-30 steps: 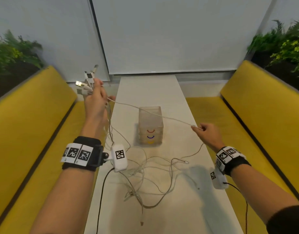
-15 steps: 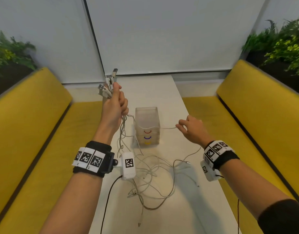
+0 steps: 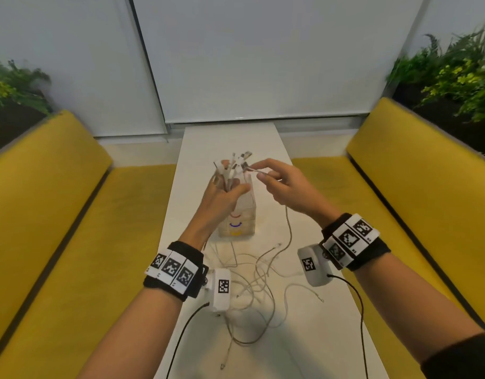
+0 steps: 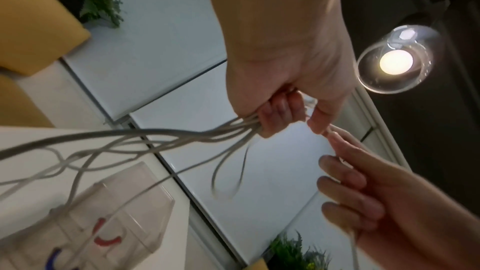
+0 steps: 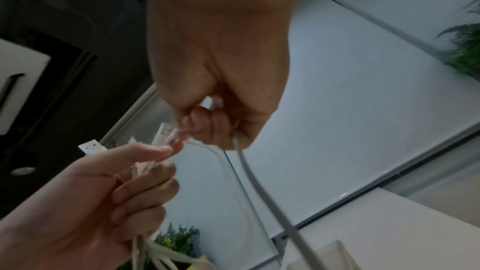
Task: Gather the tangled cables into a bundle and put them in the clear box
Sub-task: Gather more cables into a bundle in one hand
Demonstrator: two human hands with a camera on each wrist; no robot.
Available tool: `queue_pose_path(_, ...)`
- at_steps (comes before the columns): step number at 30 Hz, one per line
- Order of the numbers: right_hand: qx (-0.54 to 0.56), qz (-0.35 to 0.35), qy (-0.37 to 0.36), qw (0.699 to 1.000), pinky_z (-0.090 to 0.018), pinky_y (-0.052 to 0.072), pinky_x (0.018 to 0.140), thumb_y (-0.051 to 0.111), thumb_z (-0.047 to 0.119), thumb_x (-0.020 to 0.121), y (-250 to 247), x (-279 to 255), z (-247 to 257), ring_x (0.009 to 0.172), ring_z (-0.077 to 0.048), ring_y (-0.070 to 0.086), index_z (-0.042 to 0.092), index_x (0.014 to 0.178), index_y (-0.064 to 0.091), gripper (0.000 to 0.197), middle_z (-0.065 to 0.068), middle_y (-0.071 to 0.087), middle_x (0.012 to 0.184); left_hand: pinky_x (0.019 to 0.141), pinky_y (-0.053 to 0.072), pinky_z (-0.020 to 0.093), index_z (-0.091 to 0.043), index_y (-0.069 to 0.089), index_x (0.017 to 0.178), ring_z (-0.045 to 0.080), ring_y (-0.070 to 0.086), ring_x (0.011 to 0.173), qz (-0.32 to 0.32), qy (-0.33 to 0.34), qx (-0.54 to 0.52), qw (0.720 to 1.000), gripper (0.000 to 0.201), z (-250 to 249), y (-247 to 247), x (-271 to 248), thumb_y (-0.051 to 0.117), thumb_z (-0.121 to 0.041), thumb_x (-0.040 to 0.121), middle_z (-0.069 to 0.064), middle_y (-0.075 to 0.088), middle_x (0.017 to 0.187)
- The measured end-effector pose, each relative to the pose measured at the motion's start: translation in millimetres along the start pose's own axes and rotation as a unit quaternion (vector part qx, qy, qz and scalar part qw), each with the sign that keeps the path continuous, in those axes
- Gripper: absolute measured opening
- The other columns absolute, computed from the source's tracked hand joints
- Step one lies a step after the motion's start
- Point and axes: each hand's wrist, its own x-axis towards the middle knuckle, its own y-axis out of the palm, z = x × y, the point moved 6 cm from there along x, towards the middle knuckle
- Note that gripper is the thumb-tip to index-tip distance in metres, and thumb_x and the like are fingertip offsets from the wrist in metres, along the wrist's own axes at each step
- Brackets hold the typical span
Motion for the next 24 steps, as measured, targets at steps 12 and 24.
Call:
queue_pose_path(12, 0.092, 0.103, 0.023, 0.990, -0.026, 0.030, 0.050, 0.051, 0.020, 0.101, 11, -16, 2, 0.055, -0.013, 0.037, 0.020, 0.128, 0.054, 0.027, -0.006, 0.045, 0.061, 0.043, 0.016, 0.025, -0.014, 0.074, 0.088, 0.011, 0.014, 0.046, 0.115, -0.038, -0.207, 0.971, 0.021, -3, -2, 6, 0.066, -0.033, 0.090, -0.006, 0.020, 0.049)
queue_pose_path(24, 0.133, 0.076, 0.069, 0.986, -0.018, 0.032, 0.042, 0.058, 0.018, 0.097, 24, -26, -32, 0.044, -0.007, 0.042, 0.006, 0.110, 0.039, 0.026, -0.010, 0.061, 0.066, 0.043, 0.025, 0.024, -0.018, 0.070, 0.074, 0.010, 0.027, 0.041, -0.140, -0.050, -0.097, 0.984, 0.028, -3, -28, 10, 0.068, -0.038, 0.093, -0.007, 0.035, 0.048)
